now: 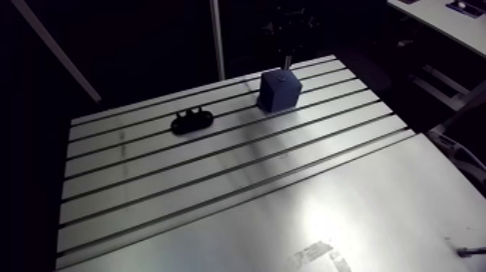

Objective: Pick up the M10 bolt and insert it into the hex recess until seated.

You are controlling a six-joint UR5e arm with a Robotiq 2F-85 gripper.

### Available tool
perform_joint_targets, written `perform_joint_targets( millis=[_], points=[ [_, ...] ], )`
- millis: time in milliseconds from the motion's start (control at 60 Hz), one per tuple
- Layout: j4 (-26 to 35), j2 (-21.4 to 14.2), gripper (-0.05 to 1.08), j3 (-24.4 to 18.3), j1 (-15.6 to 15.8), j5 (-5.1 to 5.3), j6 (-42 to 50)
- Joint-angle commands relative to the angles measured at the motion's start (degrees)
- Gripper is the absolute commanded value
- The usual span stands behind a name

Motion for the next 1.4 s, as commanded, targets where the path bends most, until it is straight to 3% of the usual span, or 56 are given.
perform_joint_targets(
  millis=[17,1400],
  points=[
    [-1.58,0.2,1.05,0.08,0.03,0.09,-2.57],
    [-4.06,1.78,1.04,1.75,-0.14,0.09,-2.76]
  ],
)
